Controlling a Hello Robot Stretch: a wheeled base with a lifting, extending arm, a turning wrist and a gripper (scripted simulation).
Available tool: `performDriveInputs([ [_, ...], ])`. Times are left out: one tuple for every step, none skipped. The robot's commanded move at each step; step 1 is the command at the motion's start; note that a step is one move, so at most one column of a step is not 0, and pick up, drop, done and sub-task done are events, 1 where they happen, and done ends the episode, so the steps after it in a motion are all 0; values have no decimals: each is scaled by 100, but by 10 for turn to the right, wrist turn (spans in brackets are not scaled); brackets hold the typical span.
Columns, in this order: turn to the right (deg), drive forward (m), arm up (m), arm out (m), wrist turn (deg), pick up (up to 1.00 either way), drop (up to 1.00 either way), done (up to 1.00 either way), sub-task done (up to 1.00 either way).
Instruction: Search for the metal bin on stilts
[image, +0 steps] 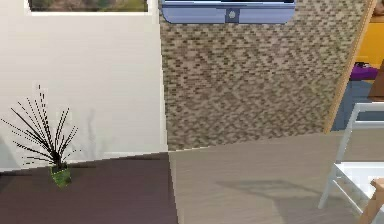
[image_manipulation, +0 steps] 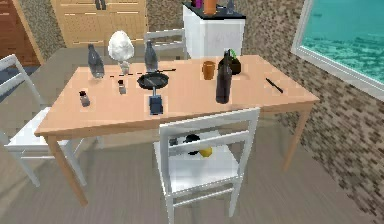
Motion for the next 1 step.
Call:
performDriveInputs([
  [-30,0,0,0,0,0,0,0,0],
])
